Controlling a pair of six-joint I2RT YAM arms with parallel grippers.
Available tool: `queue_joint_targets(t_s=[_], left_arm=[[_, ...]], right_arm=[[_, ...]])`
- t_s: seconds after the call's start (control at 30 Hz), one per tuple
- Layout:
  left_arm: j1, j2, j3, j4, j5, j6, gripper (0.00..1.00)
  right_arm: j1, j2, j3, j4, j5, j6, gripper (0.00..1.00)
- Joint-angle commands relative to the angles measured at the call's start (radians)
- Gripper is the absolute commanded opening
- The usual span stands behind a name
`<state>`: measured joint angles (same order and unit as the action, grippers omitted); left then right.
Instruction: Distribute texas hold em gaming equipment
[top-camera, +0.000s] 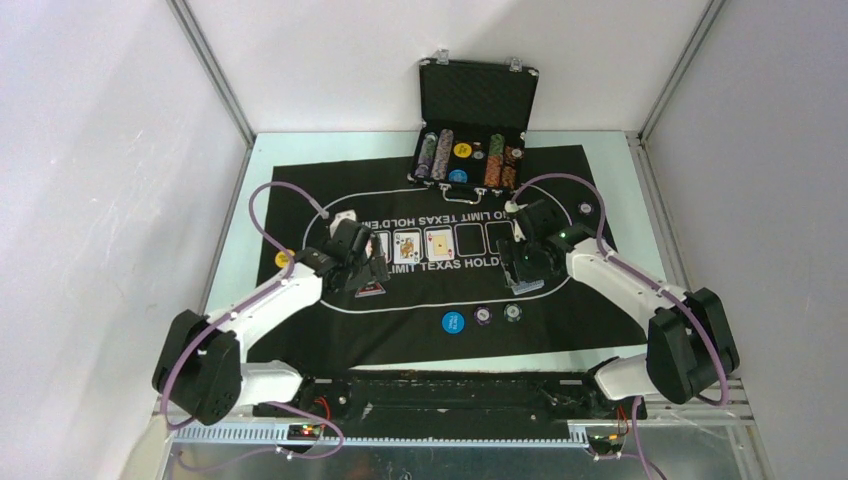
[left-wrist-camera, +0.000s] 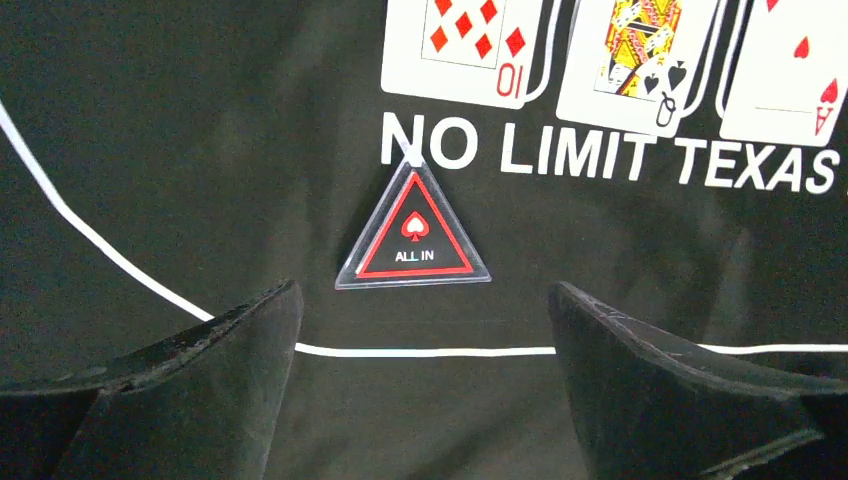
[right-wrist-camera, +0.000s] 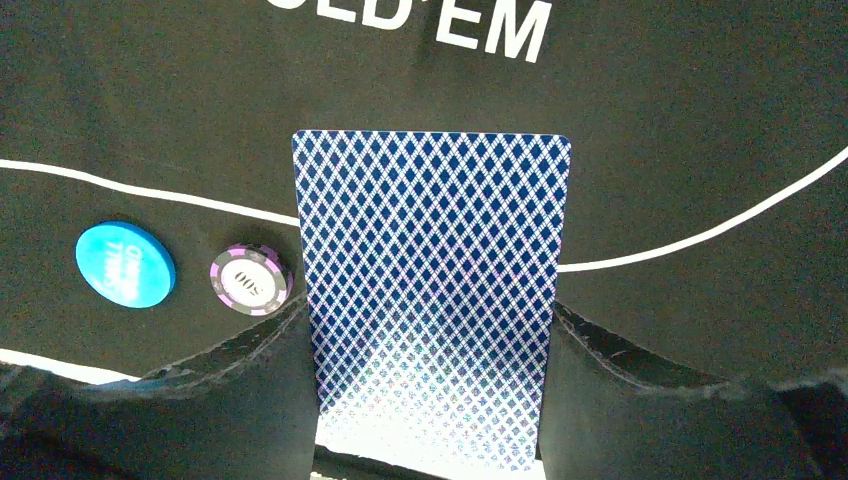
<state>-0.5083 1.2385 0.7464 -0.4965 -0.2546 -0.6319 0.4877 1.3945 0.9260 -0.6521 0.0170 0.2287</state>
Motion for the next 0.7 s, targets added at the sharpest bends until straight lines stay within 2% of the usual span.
queue_joint_targets(t_s=[0.0,0.23,0.33,0.5,0.67], left_arm=[[-0.001,0.051,0.003,0.003,0.007,-0.146,1.0],[0.001,0.132,0.0,0.035,0.003,-0.335,1.0],[-0.001,0.149,0.01,-0.013,-0.058,-0.397,1.0],[-0.001,0.171,0.029,-0.086,-0.101,-0.435,1.0],[-0.001,0.203,0.02,-0.065,-0.089,-0.454,1.0]], right_arm=[[0.012,0.007,0.005,0.046,0.019,-0.002,0.0],[0.023,0.025,0.005,0.055,0.016,-0.011,0.0],[0.024,0.025,0.005,0.056,0.018,-0.013,0.0],[0.023,0.03,0.005,0.058,0.021,-0.017,0.0],[0.023,0.032,0.005,0.061,0.021,-0.018,0.0]])
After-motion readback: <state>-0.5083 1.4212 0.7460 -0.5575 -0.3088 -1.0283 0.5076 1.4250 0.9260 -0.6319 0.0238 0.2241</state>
